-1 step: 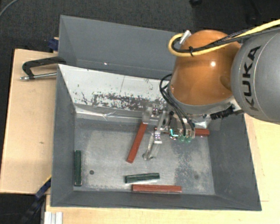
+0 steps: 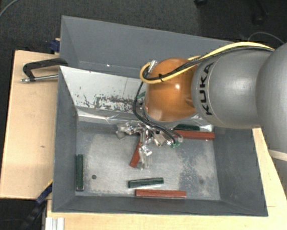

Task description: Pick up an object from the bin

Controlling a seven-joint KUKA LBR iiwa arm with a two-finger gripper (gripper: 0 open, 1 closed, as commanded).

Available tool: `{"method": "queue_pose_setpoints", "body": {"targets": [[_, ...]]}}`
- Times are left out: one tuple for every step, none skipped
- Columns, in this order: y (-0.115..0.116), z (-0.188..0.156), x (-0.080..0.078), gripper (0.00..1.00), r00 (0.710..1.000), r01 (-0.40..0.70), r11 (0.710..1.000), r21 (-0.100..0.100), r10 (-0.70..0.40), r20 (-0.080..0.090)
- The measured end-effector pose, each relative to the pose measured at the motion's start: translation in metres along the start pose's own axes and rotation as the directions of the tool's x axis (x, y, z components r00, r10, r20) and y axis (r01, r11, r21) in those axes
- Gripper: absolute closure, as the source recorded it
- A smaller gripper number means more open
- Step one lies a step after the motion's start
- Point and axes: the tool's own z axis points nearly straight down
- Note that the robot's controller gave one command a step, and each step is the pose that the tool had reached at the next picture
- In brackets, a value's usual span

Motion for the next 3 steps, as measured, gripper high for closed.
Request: {"method": "queue_pose_setpoints", "body": {"targets": [[-0.001,-0.003,-0.001,1.00,1.000,-0.002,1.000,0.001,0.002,0.005],[-0.001,-0.003,-0.001,0.00,1.000,-0.001,1.000,0.001,0.001,0.005],[-0.022,0.008,0.034,0.00,0.920,0.391,0.920,0.003,-0.391,0.002]]}}
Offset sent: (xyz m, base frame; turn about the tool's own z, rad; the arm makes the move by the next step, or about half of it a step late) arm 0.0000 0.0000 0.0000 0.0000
